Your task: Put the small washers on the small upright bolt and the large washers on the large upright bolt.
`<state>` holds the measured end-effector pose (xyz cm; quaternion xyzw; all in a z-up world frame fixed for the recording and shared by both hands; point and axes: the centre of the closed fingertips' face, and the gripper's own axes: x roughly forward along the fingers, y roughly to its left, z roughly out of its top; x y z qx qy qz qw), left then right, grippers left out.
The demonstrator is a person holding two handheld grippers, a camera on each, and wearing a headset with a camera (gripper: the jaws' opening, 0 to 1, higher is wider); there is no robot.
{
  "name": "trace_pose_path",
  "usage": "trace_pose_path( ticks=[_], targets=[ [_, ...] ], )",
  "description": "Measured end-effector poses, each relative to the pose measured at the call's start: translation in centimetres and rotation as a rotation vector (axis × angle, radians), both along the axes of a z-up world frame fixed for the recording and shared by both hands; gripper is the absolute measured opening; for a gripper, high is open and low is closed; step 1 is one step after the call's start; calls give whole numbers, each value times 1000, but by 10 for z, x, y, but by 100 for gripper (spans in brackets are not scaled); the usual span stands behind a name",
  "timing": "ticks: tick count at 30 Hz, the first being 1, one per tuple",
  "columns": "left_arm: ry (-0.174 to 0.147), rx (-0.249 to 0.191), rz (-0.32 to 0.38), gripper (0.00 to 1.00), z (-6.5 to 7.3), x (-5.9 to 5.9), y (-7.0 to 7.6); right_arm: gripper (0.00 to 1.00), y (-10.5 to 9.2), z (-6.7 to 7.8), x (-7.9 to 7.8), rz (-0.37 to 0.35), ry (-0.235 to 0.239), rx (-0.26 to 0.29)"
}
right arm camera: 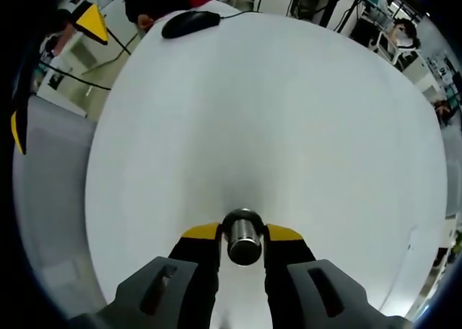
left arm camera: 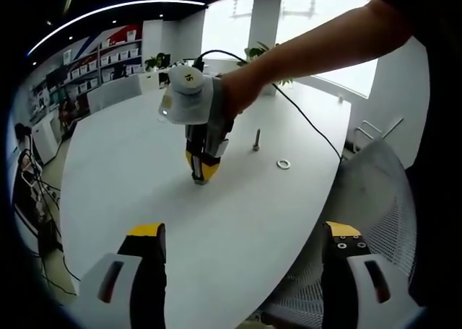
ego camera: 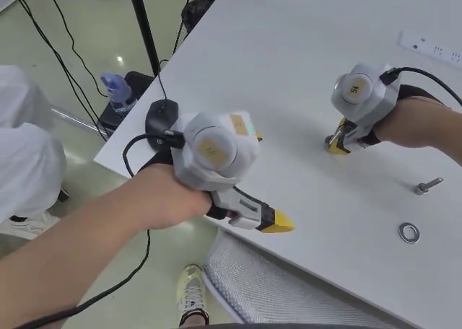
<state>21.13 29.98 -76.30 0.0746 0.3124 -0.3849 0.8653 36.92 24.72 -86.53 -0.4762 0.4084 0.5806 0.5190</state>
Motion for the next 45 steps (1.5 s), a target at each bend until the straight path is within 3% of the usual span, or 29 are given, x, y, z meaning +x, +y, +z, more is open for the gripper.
trace_pose_path(
  ticks=[13,20,25,28,36,45],
  targets=[
    [-9,-5,-1,90,1,2,-4,24,0,-1,-1,-23,9,17],
    [-4,-3,-5,89,0,2,-5,25,-1,-3,-1,0,3,8],
    [-1,-3,-5,89,-1,1,-5,37,1,-3,0,-1,4,26],
    [4,-1,-5,89,-2,1,-4,38,1,-2,0,3,8,31],
    [0,-12,0,90,-1,6,-9,38,0,14,3,4,-3,67],
    [-31,-41,39,91,3,14,-9,38,-5,50,5,-31,-21,147]
  ],
)
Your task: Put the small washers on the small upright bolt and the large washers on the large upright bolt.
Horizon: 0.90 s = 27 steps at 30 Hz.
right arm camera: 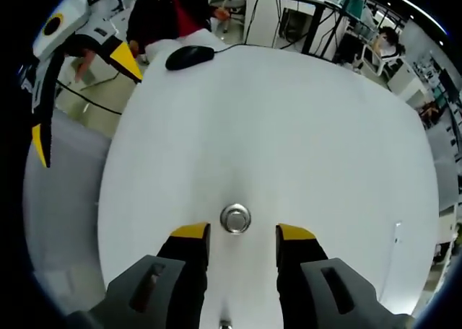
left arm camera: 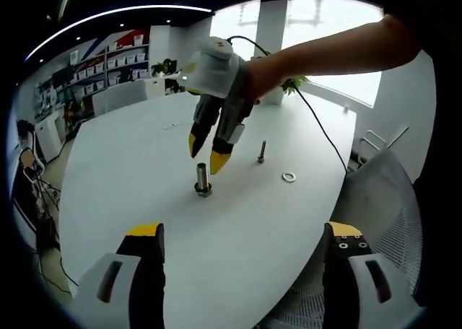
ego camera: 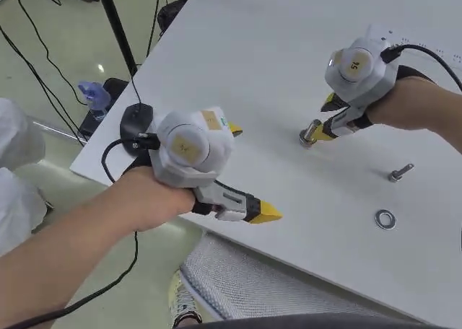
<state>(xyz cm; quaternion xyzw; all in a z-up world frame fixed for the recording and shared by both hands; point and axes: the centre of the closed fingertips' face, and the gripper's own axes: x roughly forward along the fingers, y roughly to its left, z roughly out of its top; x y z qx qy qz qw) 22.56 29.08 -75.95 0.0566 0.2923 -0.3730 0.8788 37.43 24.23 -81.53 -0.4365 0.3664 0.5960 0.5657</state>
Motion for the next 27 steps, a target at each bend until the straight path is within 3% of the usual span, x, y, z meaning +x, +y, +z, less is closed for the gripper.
trace_pose_path(
  ticks=[11,27],
  targets=[
    [-12,8,23,91,1,6,0,38,-37,30,-21,-48,5,74],
    [-5,13,43,91,9,10,-5,39,-101,57,-55,-94,13,91]
  ],
)
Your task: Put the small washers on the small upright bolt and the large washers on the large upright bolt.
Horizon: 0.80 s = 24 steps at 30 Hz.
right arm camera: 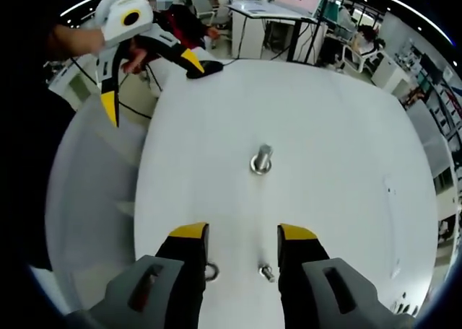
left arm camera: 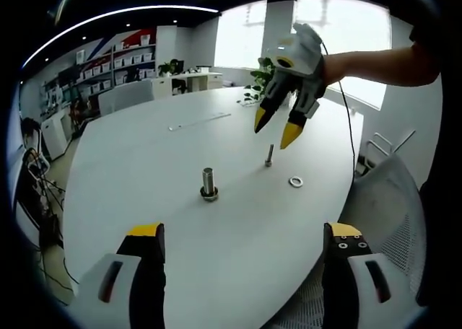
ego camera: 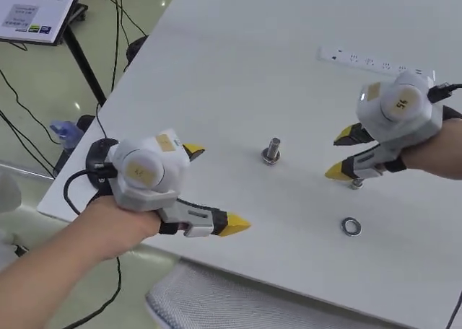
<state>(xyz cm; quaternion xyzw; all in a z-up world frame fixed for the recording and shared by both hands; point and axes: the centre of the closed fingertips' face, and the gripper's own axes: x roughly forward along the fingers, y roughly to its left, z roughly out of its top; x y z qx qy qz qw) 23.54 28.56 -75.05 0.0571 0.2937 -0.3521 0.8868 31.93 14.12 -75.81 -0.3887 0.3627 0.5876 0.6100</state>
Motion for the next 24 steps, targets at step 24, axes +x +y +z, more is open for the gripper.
trace_pose_path(
  ticks=[24],
  targets=[
    [-3,-1,28,90,4,4,-2,39,-58,-26,-41,-55,29,-42]
  ],
)
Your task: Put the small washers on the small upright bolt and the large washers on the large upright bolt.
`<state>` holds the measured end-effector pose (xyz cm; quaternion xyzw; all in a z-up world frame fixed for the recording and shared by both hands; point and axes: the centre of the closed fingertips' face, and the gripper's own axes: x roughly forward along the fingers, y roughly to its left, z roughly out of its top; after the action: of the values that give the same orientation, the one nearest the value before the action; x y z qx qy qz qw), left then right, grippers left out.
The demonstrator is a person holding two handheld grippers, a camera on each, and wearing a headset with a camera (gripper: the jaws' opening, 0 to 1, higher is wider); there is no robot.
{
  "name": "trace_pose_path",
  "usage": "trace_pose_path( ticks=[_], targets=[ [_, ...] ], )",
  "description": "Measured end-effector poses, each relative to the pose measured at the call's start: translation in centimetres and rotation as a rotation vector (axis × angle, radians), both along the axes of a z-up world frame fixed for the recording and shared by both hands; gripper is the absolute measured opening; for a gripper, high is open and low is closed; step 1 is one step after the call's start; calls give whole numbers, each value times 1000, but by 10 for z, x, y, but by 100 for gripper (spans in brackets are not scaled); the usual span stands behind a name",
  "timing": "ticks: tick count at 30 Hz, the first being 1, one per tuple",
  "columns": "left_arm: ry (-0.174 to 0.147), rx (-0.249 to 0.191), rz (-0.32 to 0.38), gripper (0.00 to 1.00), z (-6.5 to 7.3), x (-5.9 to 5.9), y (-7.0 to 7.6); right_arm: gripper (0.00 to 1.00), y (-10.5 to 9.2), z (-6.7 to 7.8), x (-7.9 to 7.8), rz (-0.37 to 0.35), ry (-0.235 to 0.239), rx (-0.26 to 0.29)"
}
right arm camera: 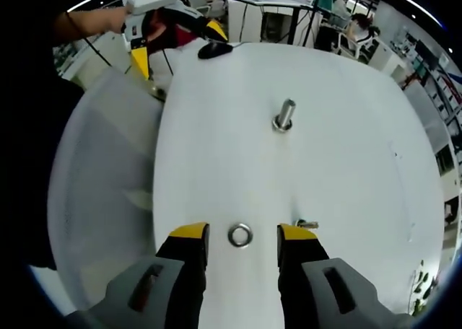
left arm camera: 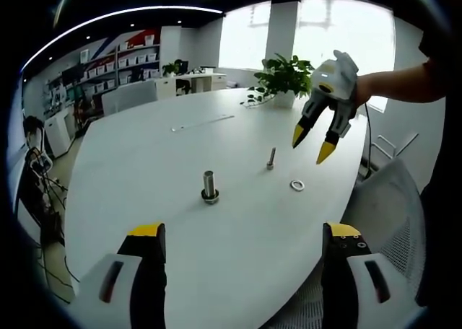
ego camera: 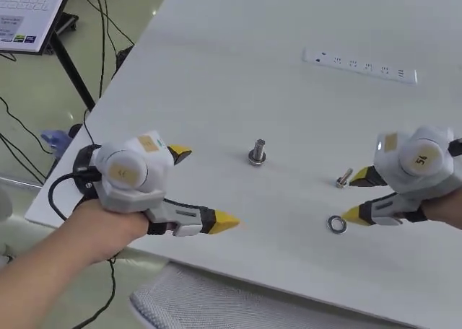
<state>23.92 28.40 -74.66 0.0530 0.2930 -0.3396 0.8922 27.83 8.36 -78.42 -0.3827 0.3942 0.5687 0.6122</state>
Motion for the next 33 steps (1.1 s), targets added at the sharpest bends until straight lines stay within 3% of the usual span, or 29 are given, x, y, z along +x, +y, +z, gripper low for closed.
trace_pose_path(
  ticks=[22,26,27,33],
  targets=[
    [16,10,-16,85,1,-2,-1,40,-16,-79,4,-32,24,-67],
    [19,12,-17,85,0,-2,-1,40,-18,-88,2,-46,32,-71],
    [19,12,-16,85,0,-2,-1,39,-16,-86,4,-37,13,-57],
    [21,11,-14,84,-2,-1,0,39,-16,-87,5,-47,22,-64]
  ],
)
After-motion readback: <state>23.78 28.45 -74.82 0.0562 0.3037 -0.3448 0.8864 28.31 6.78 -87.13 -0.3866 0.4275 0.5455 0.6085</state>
